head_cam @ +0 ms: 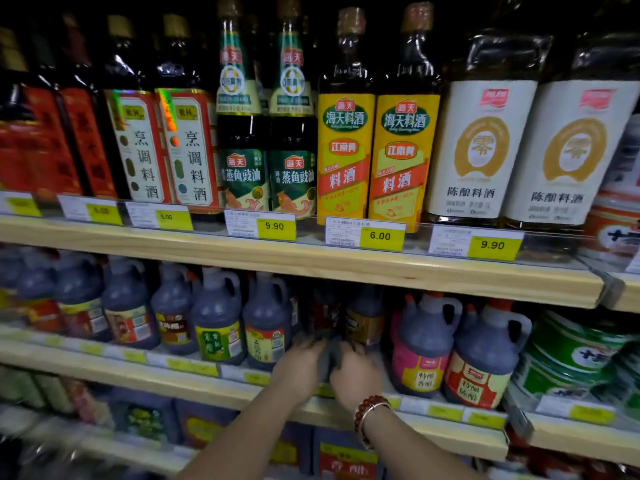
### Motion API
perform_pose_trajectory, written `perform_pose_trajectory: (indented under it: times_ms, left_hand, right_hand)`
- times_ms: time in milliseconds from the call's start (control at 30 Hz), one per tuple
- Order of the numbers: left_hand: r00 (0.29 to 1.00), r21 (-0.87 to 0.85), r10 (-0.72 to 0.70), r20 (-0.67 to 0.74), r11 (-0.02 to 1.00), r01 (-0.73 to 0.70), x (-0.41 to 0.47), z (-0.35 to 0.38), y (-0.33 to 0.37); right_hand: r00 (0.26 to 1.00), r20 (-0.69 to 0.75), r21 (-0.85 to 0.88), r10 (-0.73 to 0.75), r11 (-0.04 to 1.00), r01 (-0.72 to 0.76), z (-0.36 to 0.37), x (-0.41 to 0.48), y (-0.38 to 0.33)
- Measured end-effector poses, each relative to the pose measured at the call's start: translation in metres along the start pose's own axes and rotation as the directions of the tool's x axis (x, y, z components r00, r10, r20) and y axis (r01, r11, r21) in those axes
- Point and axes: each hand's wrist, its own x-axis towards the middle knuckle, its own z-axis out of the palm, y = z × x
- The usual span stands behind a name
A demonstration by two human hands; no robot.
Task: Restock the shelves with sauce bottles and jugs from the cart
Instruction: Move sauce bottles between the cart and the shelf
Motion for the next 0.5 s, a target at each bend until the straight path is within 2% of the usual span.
perform_pose_trajectory:
  times_ms: [133, 233, 367, 500]
  left_hand:
    - [0.993, -0.167, -0.109, -0.042, 0.981, 0.101, -0.051, -0.02, -0.023]
    - [0.957, -0.269, -0.291, 0.0, 0.922, 0.28, -0.107, -0.025, -0.064]
    - [0.855, -0.345, -0.517, 0.047, 0.795, 0.499, -0.195, -0.029, -0.127]
    - [0.72, -0.297, -0.666, 0.195, 0.659, 0.691, -0.28, -0.025, -0.179]
  right_hand:
    - [0.992, 0.052, 0.053, -0.114, 0.992, 0.111, 0.011, -0.029, -0.037]
    - [0.97, 0.154, 0.108, -0.189, 0.979, 0.174, 0.034, -0.061, -0.072]
    - [0.91, 0.332, 0.158, -0.248, 0.966, 0.206, 0.071, -0.106, -0.113]
    - [0.828, 0.504, 0.193, -0.245, 0.967, 0.168, 0.109, -0.151, -0.147]
